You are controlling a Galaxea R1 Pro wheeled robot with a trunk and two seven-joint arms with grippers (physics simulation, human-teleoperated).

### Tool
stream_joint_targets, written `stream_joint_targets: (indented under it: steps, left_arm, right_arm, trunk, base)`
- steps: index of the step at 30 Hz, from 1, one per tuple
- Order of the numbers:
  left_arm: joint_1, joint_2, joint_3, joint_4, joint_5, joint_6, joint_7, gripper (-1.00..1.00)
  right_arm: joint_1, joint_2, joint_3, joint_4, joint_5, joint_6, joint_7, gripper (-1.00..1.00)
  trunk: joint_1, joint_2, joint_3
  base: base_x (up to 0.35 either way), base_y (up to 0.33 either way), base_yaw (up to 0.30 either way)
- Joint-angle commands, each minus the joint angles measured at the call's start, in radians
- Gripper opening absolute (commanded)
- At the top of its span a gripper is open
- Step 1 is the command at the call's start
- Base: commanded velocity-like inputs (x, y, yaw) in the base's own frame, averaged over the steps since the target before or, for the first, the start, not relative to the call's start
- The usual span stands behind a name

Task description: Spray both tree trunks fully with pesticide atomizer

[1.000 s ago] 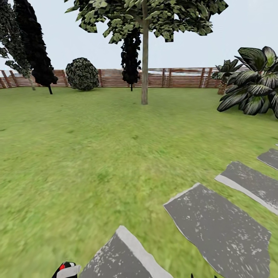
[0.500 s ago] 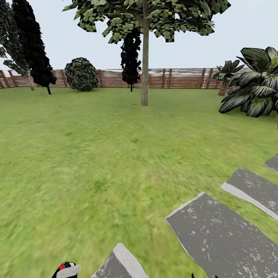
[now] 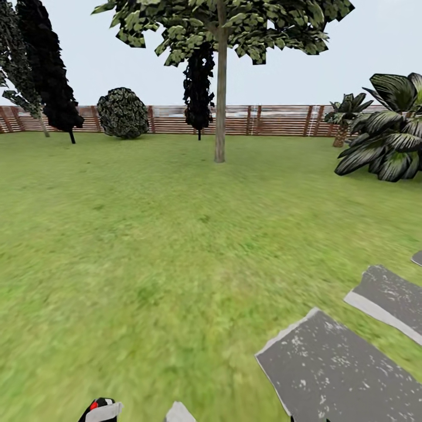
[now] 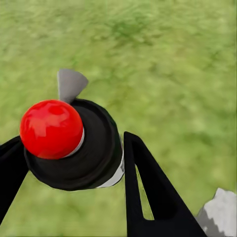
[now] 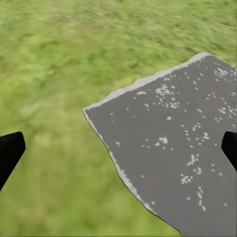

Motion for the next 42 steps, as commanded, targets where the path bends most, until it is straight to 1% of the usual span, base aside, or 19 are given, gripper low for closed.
stream_joint_targets:
  steps: [1,42]
  left_arm:
    - [-0.001,0.000,-0.001,0.001,-0.002,-0.003,0.004,-1.00]
    - [-0.001,0.000,0.001,0.001,-0.001,-0.003,0.004,-1.00]
  right_arm:
    - [-0.001,0.000,-0.001,0.001,0.004,-0.003,-0.003,1.00]
    - [-0.001,0.001,0.000,0.002,0.004,-0.002,-0.003,1.00]
  trunk:
    - [0.000,0.000,-0.001]
    - [0.000,0.000,-0.001]
  base:
    - [0.340,0.000,0.000]
    - [0.342,0.000,0.000]
